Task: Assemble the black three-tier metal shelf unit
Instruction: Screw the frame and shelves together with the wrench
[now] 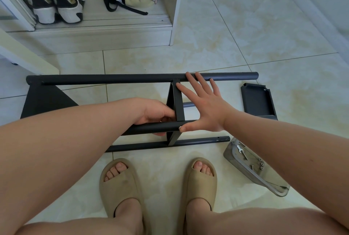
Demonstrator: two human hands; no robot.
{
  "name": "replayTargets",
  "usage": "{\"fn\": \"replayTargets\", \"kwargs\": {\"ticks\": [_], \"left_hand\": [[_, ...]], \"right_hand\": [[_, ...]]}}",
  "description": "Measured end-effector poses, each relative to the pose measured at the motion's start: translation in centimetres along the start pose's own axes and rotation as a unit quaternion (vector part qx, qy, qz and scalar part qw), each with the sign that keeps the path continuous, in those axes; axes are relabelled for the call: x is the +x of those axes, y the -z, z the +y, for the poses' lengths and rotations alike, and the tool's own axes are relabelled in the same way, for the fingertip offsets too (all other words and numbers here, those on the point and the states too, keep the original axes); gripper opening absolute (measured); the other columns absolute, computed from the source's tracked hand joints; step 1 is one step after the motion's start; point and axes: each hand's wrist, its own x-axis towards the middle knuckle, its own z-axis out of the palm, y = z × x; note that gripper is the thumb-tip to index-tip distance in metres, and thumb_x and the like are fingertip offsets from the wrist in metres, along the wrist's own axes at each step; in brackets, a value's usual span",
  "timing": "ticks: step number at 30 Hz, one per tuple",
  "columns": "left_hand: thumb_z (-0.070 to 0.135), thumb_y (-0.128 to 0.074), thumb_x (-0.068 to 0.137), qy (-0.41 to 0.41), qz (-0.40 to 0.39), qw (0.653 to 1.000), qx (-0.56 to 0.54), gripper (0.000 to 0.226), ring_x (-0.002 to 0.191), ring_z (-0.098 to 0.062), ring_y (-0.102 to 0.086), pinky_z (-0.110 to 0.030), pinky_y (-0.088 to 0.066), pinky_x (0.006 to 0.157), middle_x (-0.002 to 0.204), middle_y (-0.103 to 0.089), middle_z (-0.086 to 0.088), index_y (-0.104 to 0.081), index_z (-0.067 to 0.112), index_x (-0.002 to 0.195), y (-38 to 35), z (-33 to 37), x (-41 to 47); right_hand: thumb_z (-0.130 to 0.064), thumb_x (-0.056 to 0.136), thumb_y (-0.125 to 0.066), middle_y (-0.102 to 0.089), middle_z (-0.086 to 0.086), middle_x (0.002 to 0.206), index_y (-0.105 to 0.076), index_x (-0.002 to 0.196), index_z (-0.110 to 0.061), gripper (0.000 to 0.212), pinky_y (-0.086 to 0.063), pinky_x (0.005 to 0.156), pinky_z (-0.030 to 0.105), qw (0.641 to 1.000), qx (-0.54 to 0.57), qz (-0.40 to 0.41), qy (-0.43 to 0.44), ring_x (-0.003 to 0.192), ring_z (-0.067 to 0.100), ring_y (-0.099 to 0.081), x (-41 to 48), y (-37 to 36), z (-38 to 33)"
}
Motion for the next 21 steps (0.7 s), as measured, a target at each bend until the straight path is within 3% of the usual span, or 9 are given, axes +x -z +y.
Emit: {"fn": "replayTargets", "kwargs": {"ticks": [6, 10, 17, 21], "left_hand": [[0.01, -0.057, 0.096, -0.032, -0.012, 0.999, -0.011, 0.014, 0.085, -0.019, -0.063, -0.037, -0.052, 0.09, 0.086, -0.071, -0.005, -0.07, 0.011, 0.1, 0.22, -0.21, 0.16], [0.002, -0.052, 0.095, -0.059, -0.012, 0.998, -0.012, 0.019, 0.074, -0.018, -0.062, -0.032, -0.051, 0.076, 0.079, -0.069, -0.006, -0.068, 0.01, 0.09, 0.25, -0.35, -0.07], [0.02, -0.056, 0.098, -0.001, -0.014, 1.0, -0.021, 0.015, 0.084, -0.015, -0.062, -0.035, -0.052, 0.093, 0.082, -0.072, 0.0, -0.07, 0.015, 0.103, 0.0, -0.19, 0.05], [0.018, -0.057, 0.097, -0.007, -0.003, 1.0, -0.015, 0.014, 0.081, -0.015, -0.064, -0.034, -0.053, 0.09, 0.079, -0.073, 0.0, -0.07, 0.014, 0.101, -0.2, -0.15, 0.04]], "right_hand": [[-0.101, 0.063, -0.031, 0.031, -0.005, 0.164, 0.013, 0.159, -0.04, 0.122, 0.015, 0.121, 0.057, 1.0, -0.001, -0.001, 0.0, 0.149, 0.022, 0.034, 0.03, 0.04, 0.04], [-0.101, 0.063, -0.03, 0.031, -0.004, 0.164, 0.014, 0.158, -0.04, 0.122, 0.014, 0.121, 0.058, 1.0, -0.002, -0.004, -0.001, 0.149, 0.022, 0.034, 0.05, 0.1, 0.07], [-0.101, 0.062, -0.032, 0.03, -0.004, 0.165, 0.013, 0.159, -0.039, 0.123, 0.014, 0.121, 0.058, 1.0, 0.002, 0.002, -0.001, 0.15, 0.022, 0.032, 0.03, 0.0, 0.03], [-0.101, 0.062, -0.032, 0.03, -0.004, 0.165, 0.014, 0.159, -0.04, 0.123, 0.013, 0.121, 0.059, 1.0, 0.0, -0.001, 0.0, 0.149, 0.022, 0.033, 0.08, 0.05, 0.09]]}}
